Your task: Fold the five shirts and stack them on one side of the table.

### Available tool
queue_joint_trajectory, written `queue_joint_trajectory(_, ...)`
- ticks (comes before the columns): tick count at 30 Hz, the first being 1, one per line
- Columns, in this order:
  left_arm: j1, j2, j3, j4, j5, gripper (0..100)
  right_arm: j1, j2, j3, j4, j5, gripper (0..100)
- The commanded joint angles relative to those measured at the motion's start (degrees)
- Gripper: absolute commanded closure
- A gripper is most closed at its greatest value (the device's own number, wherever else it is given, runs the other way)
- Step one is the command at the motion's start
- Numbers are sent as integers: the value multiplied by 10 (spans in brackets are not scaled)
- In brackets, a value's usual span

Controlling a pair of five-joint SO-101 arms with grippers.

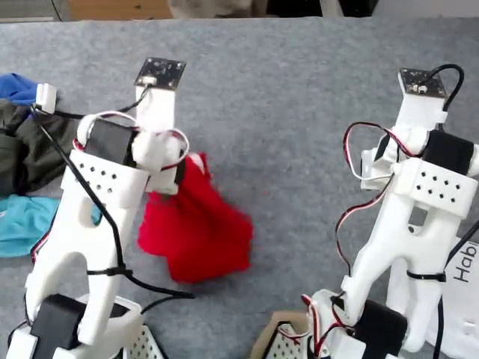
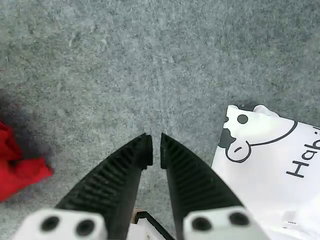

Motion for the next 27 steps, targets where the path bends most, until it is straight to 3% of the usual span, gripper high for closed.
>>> queue_joint_trajectory(1,-21,-22,2,13,-7,784,-19,-2,-4,-11,-5,944)
queue_joint_trajectory(7,-108,-22,-4,13,-7,644,-128,2,-3,-10,-6,942)
queue_joint_trajectory(15,-313,-99,7,13,-8,643,-370,17,-12,-53,-103,731)
queue_joint_trajectory(21,-482,-118,73,11,-8,643,-502,148,-36,-111,-139,728)
queue_joint_trajectory(27,-572,-124,148,-31,-8,643,-572,284,-104,-108,-140,738)
